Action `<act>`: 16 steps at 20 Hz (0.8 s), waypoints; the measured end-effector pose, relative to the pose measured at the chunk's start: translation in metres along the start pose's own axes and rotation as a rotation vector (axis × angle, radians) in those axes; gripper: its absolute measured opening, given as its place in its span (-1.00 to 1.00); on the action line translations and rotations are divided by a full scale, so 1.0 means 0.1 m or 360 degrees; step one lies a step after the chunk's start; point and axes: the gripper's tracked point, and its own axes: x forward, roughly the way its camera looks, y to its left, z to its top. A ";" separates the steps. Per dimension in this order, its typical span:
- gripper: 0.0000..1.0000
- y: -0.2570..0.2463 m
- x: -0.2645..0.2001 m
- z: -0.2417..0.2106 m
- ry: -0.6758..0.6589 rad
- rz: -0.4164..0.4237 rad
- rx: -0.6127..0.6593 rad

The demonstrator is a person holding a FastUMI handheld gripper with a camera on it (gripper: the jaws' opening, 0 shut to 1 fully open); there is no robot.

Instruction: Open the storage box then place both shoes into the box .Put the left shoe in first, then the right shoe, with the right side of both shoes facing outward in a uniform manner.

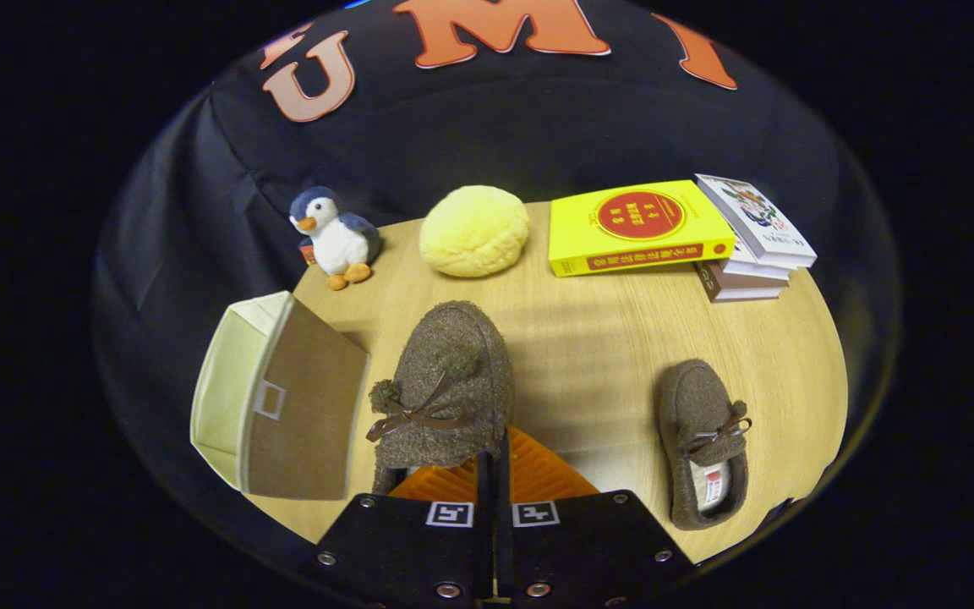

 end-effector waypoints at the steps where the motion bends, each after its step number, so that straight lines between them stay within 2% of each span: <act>1: -0.95 0.17 -0.05 0.08 -0.0002 0.0016 -0.0008; 8: -0.96 1.67 -0.16 0.45 -0.0025 0.0235 -0.0084; 12: -0.95 2.31 0.08 0.29 0.0088 0.0243 -0.0097; 16: -0.95 2.68 0.32 0.07 0.0165 0.0199 -0.0065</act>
